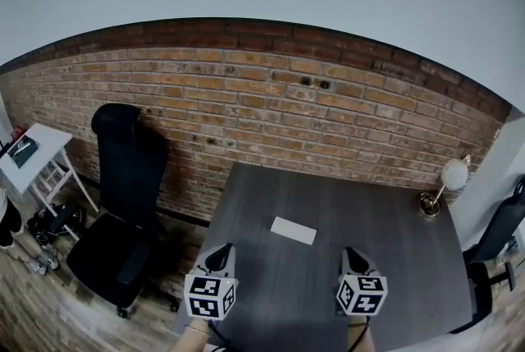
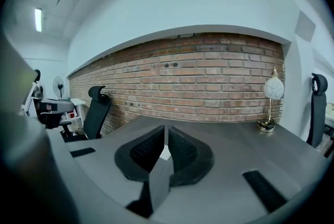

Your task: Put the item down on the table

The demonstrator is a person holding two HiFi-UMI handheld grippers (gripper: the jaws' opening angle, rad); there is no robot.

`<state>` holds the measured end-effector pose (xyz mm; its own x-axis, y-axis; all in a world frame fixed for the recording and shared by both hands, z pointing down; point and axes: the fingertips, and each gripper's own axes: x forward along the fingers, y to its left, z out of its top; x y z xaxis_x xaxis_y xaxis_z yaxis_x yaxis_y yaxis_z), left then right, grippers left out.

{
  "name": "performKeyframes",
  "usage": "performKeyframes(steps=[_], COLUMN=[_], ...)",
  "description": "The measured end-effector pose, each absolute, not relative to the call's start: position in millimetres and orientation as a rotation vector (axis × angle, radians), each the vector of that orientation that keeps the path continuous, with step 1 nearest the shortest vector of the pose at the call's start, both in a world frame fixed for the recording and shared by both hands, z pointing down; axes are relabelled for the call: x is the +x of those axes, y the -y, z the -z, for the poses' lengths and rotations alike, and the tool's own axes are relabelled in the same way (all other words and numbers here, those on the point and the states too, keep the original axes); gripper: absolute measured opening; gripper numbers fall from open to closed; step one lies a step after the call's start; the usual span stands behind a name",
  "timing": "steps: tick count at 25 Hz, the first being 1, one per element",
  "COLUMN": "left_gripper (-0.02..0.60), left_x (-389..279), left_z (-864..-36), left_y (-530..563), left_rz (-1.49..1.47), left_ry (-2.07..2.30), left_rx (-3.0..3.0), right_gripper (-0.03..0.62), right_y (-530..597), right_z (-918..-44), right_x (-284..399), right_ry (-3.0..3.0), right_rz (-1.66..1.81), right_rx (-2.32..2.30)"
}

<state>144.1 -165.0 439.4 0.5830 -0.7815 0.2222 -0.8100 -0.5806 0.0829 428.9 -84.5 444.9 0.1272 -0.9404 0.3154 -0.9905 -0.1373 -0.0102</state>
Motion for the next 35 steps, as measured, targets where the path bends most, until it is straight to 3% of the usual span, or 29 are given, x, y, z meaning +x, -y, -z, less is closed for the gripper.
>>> performKeyframes(steps=[15, 35], left_gripper=[0.015, 0.015], left_x=[170, 172], left_z=[-427, -429], left_y=[170, 173], left_rz=[-0.242, -0.214], left_ry=[1.301, 1.287], left_rx=[2.67, 2.682], right_gripper=[0.043, 0.032], right_y=[26, 35], right_z=[-454, -441], right_x=[451, 436], right_ry=[1.808, 1.781], right_rz=[-0.524, -0.442], right_rx=[2.399, 2.367])
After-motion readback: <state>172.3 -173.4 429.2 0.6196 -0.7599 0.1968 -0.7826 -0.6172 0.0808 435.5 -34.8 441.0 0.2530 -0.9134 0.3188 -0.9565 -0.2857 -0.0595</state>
